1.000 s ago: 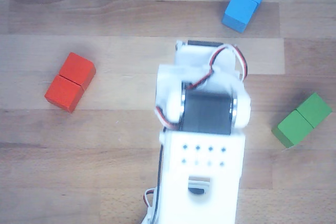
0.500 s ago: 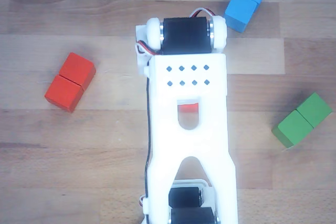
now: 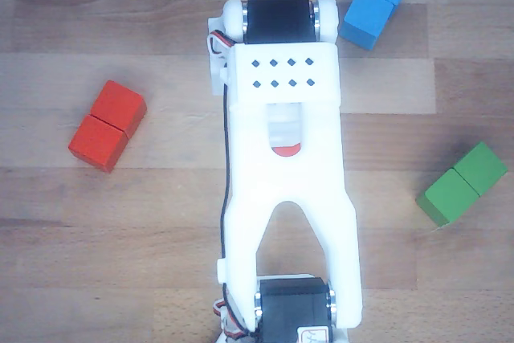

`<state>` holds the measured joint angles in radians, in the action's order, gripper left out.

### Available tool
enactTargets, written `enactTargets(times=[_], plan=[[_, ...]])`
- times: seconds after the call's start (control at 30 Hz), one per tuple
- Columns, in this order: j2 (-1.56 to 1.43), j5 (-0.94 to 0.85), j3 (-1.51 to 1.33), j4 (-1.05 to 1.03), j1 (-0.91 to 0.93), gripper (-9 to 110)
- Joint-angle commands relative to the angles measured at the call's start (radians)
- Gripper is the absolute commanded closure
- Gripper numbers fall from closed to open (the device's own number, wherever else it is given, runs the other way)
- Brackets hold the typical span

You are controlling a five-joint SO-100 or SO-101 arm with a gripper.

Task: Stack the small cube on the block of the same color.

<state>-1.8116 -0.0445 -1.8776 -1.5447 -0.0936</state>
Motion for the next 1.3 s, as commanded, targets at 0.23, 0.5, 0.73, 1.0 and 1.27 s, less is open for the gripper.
enactTargets(times=[0.23,0.5,0.73,1.0,1.27], plan=[[-0.006,-0.002,-0.138,0.126,-0.002,101],[-0.005,-0.003,-0.163,0.144,-0.002,99],[-0.006,-0.003,-0.163,0.130,0.049,87],[-0.008,-0.069,-0.163,0.075,0.114,79],[-0.008,-0.092,-0.161,0.060,0.104,79]])
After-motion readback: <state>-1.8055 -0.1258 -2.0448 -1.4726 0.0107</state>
